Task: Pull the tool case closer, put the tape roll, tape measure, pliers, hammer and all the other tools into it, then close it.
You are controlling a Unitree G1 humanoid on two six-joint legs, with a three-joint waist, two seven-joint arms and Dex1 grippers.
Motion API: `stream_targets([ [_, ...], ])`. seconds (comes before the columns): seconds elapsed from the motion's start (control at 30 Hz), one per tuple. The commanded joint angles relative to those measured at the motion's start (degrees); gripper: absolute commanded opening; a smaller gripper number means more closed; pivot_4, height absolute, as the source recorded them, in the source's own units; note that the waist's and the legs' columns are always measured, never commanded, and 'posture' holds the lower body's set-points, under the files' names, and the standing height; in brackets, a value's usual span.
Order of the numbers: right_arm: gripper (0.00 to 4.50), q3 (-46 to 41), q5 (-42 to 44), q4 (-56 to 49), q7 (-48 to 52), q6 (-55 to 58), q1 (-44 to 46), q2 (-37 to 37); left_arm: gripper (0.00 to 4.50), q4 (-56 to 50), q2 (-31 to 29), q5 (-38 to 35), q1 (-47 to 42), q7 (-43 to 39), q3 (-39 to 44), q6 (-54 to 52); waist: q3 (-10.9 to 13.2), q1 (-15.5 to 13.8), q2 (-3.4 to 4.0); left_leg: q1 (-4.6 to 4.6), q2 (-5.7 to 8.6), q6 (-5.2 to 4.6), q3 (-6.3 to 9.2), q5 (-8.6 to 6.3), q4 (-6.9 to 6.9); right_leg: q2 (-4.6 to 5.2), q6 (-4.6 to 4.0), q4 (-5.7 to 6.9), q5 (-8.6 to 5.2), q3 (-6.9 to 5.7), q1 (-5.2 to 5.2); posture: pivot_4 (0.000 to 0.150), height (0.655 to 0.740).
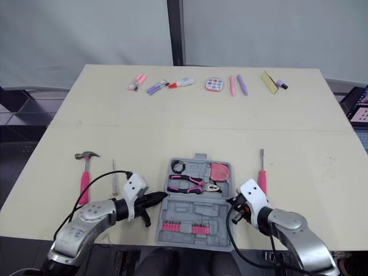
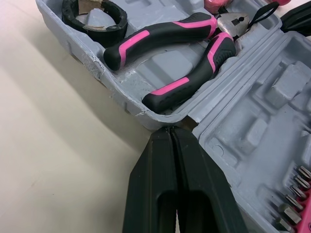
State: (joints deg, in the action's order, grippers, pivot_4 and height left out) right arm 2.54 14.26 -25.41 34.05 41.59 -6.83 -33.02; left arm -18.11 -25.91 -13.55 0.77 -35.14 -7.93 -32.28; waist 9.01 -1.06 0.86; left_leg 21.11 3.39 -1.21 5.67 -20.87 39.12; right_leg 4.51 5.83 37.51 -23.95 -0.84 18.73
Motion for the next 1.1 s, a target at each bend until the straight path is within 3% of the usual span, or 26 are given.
stream_targets([
  [0.03, 0.00, 1.10, 0.14, -0.93, -0.54, -0.59, 0.84, 0.88, 0.09, -2.66, 0.73, -0.72, 0.42, -0.43, -1.21, 1.04, 0.00, 0.04, 0.00, 0.00, 0.00, 0.00, 0.00, 0.00, 0.00, 0.00, 0.00, 0.00, 0.00, 0.00, 0.00, 0.150, 0.7134],
  [1.1, 0.00, 2.62, -4.27, 5.11, -0.93, -1.41, 6.62, 1.92, 0.09, 4.70, 3.39, 0.71, -2.18, 0.61, -0.56, 5.78, 0.00, 1.08, 0.00, -0.04, -0.01, 0.01, 0.02, 0.01, 0.01, 0.00, 0.00, 0.13, 0.00, -0.01, 0.03, 0.150, 0.7134],
])
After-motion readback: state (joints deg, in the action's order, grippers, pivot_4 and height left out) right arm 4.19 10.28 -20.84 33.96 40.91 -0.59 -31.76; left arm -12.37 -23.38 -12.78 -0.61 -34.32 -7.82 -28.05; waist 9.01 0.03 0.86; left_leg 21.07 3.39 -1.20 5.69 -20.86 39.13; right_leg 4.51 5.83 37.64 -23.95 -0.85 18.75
